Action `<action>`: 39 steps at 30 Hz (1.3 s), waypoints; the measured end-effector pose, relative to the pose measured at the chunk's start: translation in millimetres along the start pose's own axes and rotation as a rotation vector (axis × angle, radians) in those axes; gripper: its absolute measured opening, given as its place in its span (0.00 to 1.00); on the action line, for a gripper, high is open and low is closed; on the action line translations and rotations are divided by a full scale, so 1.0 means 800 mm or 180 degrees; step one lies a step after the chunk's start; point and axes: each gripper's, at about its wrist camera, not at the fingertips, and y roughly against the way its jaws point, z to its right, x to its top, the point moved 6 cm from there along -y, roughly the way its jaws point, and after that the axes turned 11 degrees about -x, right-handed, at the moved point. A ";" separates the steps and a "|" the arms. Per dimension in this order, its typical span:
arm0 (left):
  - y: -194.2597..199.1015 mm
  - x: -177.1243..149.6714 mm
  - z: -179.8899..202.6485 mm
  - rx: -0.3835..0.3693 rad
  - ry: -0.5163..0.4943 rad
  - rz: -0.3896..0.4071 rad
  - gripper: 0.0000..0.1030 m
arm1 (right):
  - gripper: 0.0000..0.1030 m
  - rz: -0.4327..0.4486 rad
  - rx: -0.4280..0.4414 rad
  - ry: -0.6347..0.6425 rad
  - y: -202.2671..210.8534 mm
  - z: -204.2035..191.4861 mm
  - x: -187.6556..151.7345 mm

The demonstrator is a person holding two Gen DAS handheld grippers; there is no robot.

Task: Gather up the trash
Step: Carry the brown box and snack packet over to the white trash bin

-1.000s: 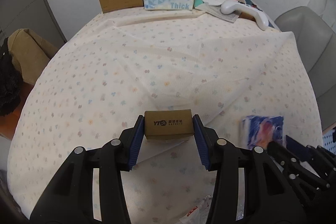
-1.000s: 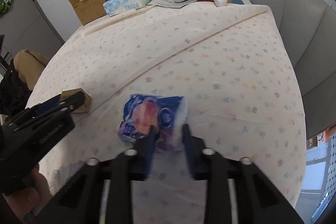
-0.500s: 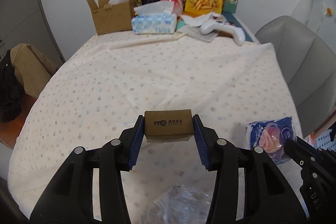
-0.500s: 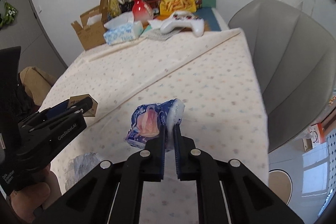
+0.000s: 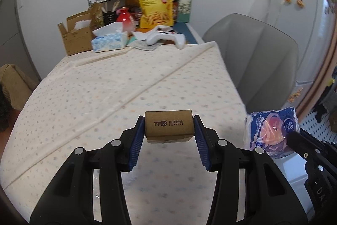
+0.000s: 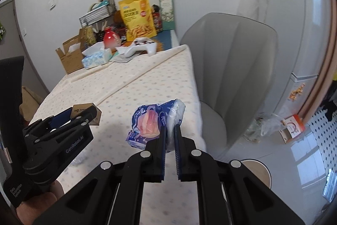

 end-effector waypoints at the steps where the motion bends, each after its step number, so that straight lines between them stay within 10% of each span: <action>1: 0.001 -0.002 0.013 -0.0044 -0.0042 0.0004 0.45 | 0.08 0.0010 -0.0049 -0.0028 0.005 0.012 -0.003; 22: -0.019 -0.035 0.222 -0.0713 -0.0591 -0.0130 0.45 | 0.08 0.0001 -0.0793 -0.0577 0.045 0.212 -0.046; 39: -0.095 -0.060 0.316 -0.0828 -0.0871 -0.0486 0.45 | 0.08 -0.0333 -0.0983 -0.0950 -0.025 0.324 -0.080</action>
